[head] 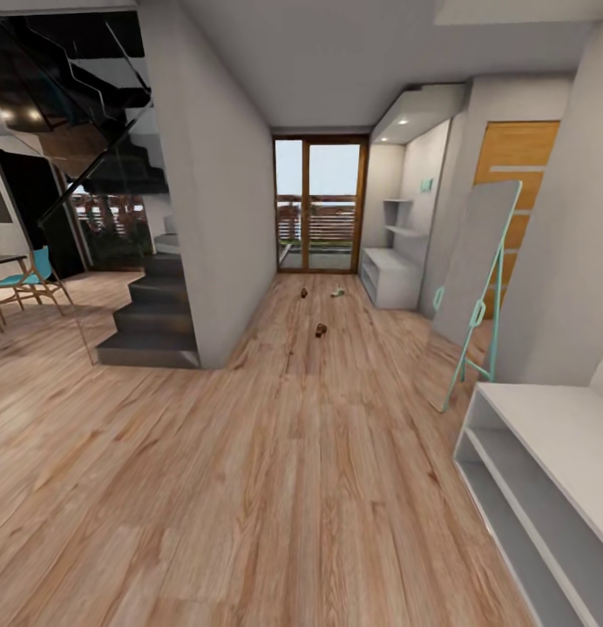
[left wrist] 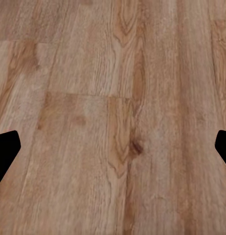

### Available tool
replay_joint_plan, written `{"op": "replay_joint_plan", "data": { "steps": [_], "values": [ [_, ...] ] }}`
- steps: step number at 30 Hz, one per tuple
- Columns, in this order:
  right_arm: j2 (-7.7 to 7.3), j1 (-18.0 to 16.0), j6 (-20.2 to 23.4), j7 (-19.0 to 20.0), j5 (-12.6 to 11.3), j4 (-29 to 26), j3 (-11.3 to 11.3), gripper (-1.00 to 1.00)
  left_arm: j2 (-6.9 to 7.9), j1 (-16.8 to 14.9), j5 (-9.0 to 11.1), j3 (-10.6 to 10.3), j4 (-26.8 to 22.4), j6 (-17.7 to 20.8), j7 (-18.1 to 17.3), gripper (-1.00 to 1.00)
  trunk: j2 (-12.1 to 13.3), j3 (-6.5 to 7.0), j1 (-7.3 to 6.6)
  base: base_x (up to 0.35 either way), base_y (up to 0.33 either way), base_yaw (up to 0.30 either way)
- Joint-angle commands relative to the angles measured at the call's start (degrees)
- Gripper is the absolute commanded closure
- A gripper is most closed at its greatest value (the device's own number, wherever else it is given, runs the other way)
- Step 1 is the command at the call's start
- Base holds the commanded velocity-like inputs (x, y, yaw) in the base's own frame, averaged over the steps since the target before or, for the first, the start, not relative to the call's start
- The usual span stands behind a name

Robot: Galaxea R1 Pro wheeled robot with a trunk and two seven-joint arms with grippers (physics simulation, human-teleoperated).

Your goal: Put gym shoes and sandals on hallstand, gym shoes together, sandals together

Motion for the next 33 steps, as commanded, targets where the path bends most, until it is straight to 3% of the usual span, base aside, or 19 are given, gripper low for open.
{"op": "replay_joint_plan", "data": {
  "steps": [1, 17, 33],
  "values": [
    [0.02, -0.07, -0.17, 0.02, -0.20, 0.03, -0.05, -1.00, -0.01, -0.04, 0.09, 0.12, 0.05, -0.17, -0.09, -1.00, -0.02, -0.12, 0.03, 0.338, 0.000, 0.000],
    [0.05, -0.08, -0.10, 0.00, -0.23, 0.03, -0.06, -1.00, -0.01, -0.04, 0.10, 0.12, 0.10, -0.17, -0.09, -1.00, -0.02, -1.34, 0.03, 0.338, 0.000, 0.000],
    [0.04, -0.08, -0.14, 0.02, -0.23, 0.03, -0.06, -1.00, -0.01, -0.04, 0.05, 0.12, 0.12, -0.17, -0.09, -1.00, -0.02, -1.46, 0.03, 0.338, 0.000, 0.000]
  ]
}}
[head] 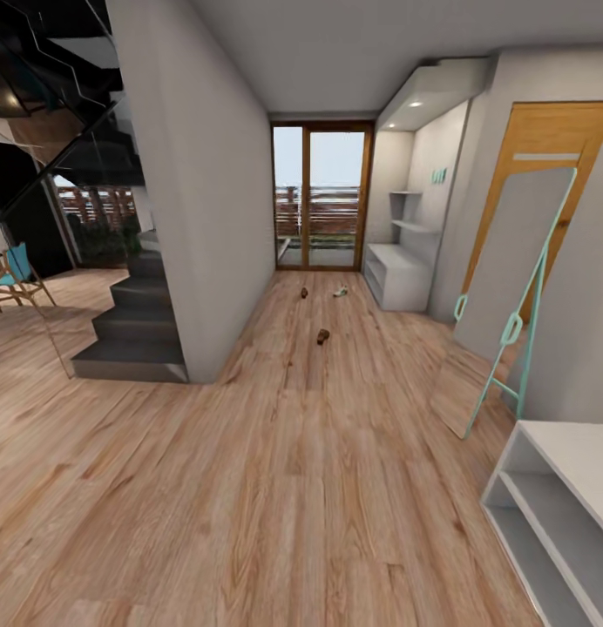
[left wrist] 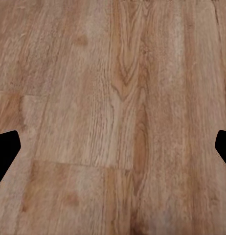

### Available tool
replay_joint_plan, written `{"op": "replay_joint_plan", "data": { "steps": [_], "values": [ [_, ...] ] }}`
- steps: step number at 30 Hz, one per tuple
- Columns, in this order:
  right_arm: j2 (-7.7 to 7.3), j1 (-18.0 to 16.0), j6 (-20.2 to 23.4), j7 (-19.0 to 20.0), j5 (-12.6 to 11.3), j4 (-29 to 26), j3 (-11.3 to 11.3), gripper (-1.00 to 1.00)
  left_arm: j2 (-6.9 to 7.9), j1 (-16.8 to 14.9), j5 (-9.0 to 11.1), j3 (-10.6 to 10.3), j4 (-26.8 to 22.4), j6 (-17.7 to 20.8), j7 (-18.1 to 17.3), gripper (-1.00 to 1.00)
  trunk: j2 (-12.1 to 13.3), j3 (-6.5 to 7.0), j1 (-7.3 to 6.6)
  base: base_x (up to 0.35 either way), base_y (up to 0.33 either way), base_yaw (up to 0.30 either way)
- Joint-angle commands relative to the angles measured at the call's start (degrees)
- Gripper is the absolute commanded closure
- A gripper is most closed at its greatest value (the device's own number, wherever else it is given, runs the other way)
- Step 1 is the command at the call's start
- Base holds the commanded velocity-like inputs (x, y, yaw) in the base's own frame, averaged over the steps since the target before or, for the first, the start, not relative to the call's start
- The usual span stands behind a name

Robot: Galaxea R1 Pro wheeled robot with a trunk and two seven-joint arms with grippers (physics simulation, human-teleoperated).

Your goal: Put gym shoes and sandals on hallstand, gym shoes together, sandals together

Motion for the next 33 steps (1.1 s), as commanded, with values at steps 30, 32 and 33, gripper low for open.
{"op": "replay_joint_plan", "data": {
  "steps": [30, 32, 33],
  "values": [
    [-0.26, -0.03, -0.30, 0.04, -0.08, 0.12, -0.30, -1.00, -0.02, -0.03, 0.03, 0.10, 0.04, -0.17, -0.09, -1.00, -0.02, -0.06, 0.03, 0.338, 0.000, 0.000],
    [-0.26, -0.02, -0.30, 0.04, -0.08, 0.12, -0.30, -1.00, -0.02, -0.03, 0.03, 0.10, 0.04, -0.17, -0.09, -1.00, -0.02, -0.06, 0.03, 0.338, 0.000, 0.000],
    [-0.26, -0.01, -0.30, 0.04, -0.08, 0.12, -0.30, -1.00, -0.02, -0.03, 0.03, 0.11, 0.04, -0.17, -0.09, -1.00, -0.02, -0.06, 0.03, 0.338, 0.000, 0.000]
  ]
}}
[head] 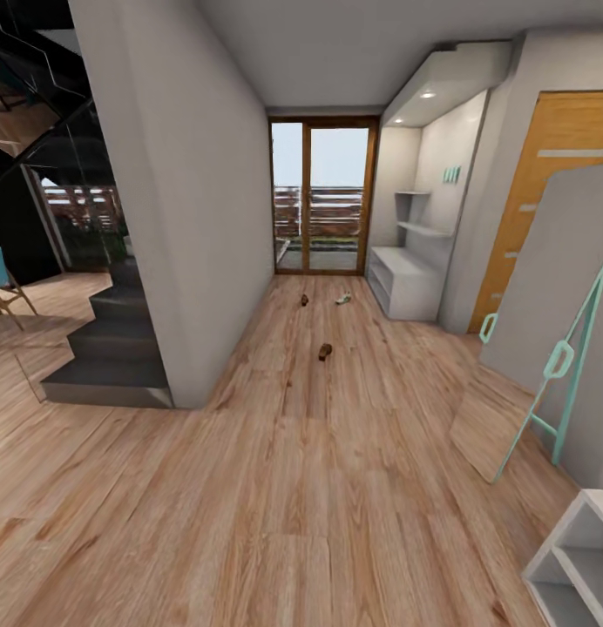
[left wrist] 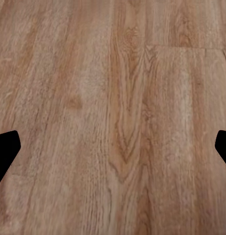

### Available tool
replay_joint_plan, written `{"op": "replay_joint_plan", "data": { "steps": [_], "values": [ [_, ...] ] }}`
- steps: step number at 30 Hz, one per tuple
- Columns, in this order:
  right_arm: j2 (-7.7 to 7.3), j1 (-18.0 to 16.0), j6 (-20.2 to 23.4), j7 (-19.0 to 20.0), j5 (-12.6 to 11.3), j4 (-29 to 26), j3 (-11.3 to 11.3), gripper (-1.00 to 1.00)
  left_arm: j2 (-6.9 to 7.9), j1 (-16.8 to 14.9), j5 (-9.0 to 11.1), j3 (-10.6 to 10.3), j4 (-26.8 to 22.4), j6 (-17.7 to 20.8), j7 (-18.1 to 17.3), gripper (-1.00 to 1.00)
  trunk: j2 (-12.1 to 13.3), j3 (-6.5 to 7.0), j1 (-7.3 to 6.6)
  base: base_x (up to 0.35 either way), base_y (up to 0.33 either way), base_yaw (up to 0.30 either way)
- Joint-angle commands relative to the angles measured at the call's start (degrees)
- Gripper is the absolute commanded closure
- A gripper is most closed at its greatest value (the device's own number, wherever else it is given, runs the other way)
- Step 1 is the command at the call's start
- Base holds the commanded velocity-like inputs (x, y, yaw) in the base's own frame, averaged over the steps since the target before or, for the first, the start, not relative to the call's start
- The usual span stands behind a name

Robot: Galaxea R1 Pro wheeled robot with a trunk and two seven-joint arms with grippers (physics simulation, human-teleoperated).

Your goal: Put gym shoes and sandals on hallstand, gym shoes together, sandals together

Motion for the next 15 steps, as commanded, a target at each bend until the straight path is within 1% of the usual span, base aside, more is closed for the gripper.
{"op": "replay_joint_plan", "data": {
  "steps": [1, 15],
  "values": [
    [0.00, -0.02, -0.18, 0.06, -0.15, 0.04, -0.04, -1.00, -0.01, -0.04, 0.06, 0.12, 0.04, -0.17, -0.09, -1.00, -0.02, -0.06, 0.03, 0.338, 0.000, 0.000],
    [0.00, -0.04, -0.18, 0.06, -0.14, 0.04, 0.05, -1.00, -0.02, -0.04, 0.06, 0.12, 0.04, -0.17, -0.09, -1.00, -0.02, -0.06, 0.03, 0.338, 0.000, 0.000]
  ]
}}
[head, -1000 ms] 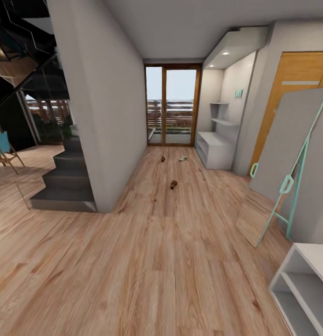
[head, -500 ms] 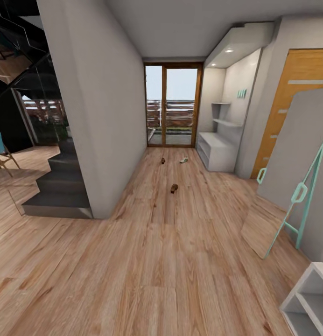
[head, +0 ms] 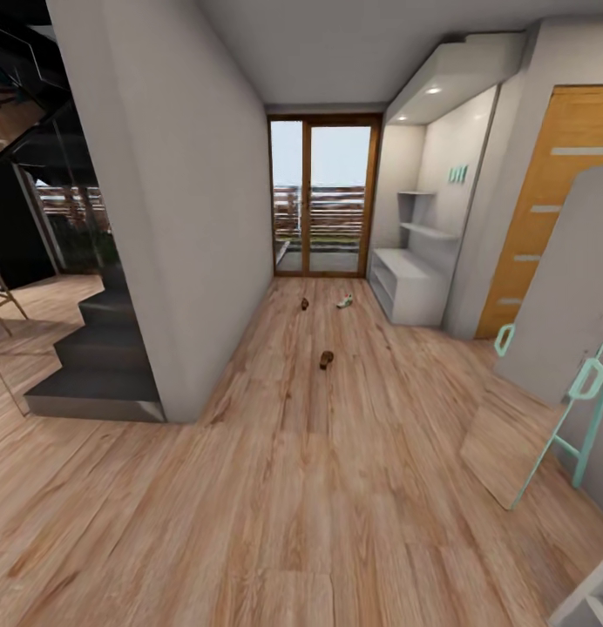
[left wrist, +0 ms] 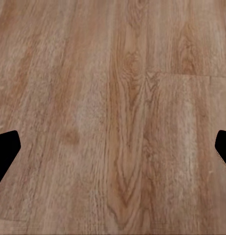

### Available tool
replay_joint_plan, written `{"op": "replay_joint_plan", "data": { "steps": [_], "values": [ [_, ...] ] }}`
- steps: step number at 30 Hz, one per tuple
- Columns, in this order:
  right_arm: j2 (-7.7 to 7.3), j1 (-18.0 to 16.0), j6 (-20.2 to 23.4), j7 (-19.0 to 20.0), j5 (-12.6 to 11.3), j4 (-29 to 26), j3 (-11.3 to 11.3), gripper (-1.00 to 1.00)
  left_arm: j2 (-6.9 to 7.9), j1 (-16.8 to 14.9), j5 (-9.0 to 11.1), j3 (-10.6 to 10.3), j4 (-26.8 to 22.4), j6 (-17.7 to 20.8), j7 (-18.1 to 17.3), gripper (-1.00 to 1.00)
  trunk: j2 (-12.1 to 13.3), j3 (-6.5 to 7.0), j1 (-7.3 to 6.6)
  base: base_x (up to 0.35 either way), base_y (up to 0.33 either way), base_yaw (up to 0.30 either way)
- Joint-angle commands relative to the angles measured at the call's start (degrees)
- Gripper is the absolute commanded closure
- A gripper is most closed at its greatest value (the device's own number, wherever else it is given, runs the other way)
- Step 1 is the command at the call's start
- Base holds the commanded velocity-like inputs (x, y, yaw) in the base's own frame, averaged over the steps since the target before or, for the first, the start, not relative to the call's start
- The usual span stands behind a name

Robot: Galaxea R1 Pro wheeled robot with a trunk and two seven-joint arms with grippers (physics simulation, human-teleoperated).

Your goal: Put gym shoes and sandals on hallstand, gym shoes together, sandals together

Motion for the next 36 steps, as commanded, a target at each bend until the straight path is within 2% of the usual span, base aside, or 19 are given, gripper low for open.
{"op": "replay_joint_plan", "data": {
  "steps": [1, 36],
  "values": [
    [0.00, -0.04, -0.18, 0.06, -0.15, 0.04, -0.04, -1.00, -0.01, -0.04, 0.06, 0.10, 0.04, -0.17, -0.09, -1.00, -0.02, -0.06, 0.03, 0.338, 0.000, 0.000],
    [0.00, -0.04, -0.18, 0.06, -0.15, 0.04, 0.03, -1.00, 0.00, -0.04, 0.06, 0.11, 0.04, -0.17, -0.09, -1.00, -0.02, -0.06, 0.03, 0.338, 0.000, 0.000]
  ]
}}
